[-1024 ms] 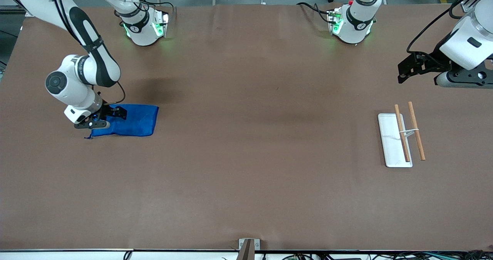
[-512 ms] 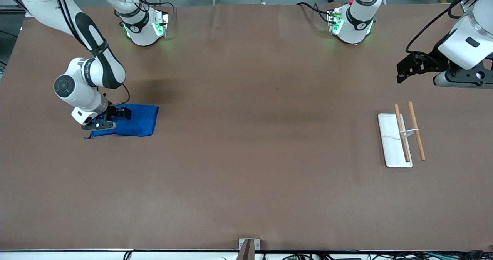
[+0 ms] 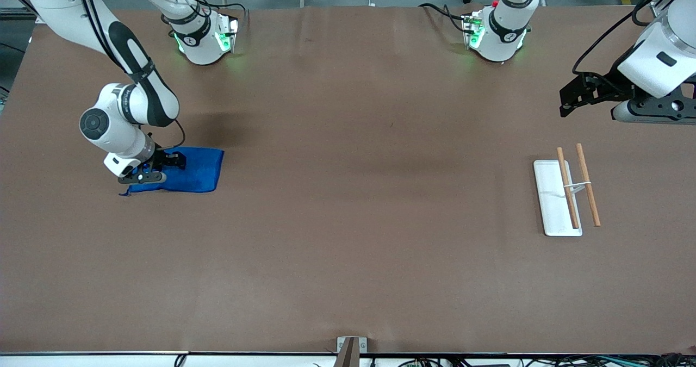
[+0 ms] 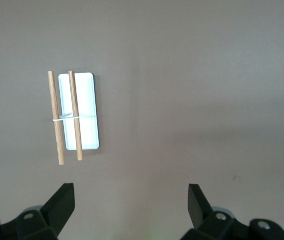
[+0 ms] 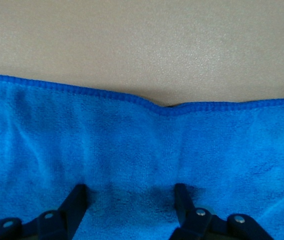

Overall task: Right arm passes towel to left arm to hang
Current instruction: 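Lower the right gripper onto the blue towel's edge and grasp it, then lift the towel with the right gripper while the left gripper moves inward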

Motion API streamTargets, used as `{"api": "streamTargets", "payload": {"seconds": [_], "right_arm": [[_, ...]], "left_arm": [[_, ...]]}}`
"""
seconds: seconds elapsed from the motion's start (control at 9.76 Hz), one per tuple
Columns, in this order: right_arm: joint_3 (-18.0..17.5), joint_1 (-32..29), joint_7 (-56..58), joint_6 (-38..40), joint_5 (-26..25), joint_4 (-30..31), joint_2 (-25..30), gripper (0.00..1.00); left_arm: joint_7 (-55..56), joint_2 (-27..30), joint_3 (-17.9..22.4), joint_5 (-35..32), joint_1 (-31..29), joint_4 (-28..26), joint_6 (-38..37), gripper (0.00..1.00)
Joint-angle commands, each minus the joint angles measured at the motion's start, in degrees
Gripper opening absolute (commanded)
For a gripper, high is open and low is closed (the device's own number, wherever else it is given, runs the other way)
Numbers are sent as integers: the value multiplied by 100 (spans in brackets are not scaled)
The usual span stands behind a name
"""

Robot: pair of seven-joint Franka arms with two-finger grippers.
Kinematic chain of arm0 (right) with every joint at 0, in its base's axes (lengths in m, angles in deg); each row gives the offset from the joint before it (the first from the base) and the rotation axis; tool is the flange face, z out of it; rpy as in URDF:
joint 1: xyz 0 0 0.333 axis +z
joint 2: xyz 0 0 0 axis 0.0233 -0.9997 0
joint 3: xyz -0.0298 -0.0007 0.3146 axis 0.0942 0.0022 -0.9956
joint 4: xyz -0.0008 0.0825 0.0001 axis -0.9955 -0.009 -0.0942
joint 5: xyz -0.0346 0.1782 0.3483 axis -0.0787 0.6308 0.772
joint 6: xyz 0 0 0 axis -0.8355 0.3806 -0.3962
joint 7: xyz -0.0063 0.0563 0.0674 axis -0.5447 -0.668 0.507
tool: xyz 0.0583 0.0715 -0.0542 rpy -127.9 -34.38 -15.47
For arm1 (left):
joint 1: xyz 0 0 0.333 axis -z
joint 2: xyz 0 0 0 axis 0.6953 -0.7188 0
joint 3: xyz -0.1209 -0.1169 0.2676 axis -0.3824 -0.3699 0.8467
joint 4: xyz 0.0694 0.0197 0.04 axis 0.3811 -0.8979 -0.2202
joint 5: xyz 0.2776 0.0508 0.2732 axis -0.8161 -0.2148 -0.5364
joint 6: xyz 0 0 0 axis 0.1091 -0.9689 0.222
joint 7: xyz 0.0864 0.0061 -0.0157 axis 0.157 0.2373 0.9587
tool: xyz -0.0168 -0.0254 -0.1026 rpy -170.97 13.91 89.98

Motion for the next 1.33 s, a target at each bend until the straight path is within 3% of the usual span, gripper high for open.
{"api": "streamTargets", "payload": {"seconds": [0.0,0.1,0.31,0.82,1.23], "right_arm": [[-19,-2,3,-41,58,-35,-89,34],[-11,-2,3,-41,58,-44,-89,16],[-11,-11,-15,-32,58,-44,-89,0],[-20,-29,-94,195,110,-158,86,0],[-20,-11,-85,1967,277,-1078,490,0]], "left_arm": [[36,-94,-24,68,1,-27,-112,100],[36,-94,-24,68,-8,-35,-112,100],[27,-76,-24,68,-16,-36,-112,100],[27,-102,-24,77,10,-27,-112,100],[27,-155,-120,85,28,-27,-94,100]]}}
